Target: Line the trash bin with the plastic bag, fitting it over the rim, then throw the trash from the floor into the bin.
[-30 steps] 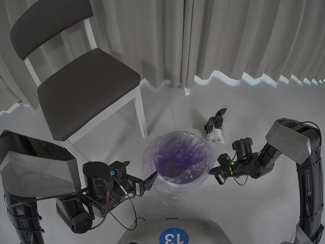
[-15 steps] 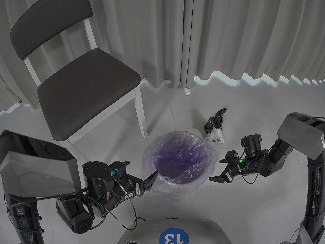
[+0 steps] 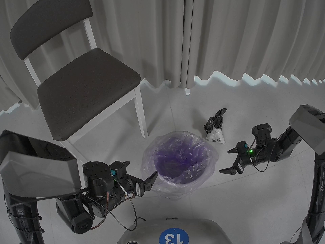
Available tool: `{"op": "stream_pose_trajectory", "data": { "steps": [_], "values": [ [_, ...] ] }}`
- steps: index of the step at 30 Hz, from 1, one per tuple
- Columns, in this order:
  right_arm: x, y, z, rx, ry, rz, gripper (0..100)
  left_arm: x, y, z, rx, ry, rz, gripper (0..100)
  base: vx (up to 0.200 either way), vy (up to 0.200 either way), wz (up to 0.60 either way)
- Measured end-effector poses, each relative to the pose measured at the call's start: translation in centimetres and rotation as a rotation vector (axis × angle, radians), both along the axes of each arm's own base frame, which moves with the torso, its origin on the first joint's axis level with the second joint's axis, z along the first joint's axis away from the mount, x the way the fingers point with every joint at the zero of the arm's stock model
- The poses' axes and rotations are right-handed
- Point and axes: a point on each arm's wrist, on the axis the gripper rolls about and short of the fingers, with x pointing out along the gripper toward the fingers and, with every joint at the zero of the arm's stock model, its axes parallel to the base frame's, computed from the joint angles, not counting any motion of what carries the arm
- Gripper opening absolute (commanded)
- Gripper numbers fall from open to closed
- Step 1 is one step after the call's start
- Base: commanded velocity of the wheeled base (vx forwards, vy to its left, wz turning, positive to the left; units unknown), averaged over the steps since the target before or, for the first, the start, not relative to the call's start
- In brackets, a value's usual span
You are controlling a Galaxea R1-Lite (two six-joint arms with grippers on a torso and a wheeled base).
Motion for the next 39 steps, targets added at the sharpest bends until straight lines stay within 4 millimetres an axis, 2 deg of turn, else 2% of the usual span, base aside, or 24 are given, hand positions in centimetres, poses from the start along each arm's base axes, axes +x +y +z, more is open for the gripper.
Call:
{"op": "stream_pose_trajectory", "data": {
  "steps": [9,21,38,39],
  "values": [
    [1.8,0.0,0.6,0.005,-0.034,0.007,100,-0.2,0.0,0.0,0.002,0.002,-0.004,100,0.0,0.0,0.0],
    [3.3,1.0,-1.6,0.004,-0.009,0.029,100,-0.3,0.0,0.0,0.003,0.004,-0.005,100,0.0,0.0,0.0],
    [3.9,3.8,-4.6,0.0,0.025,0.09,100,-0.5,-0.2,0.0,0.004,0.006,-0.013,100,0.0,0.0,0.0],
    [3.9,3.8,-4.6,0.001,0.025,0.091,0,-0.5,-0.2,0.0,0.004,0.006,-0.013,100,0.0,0.0,0.0]
  ]
}}
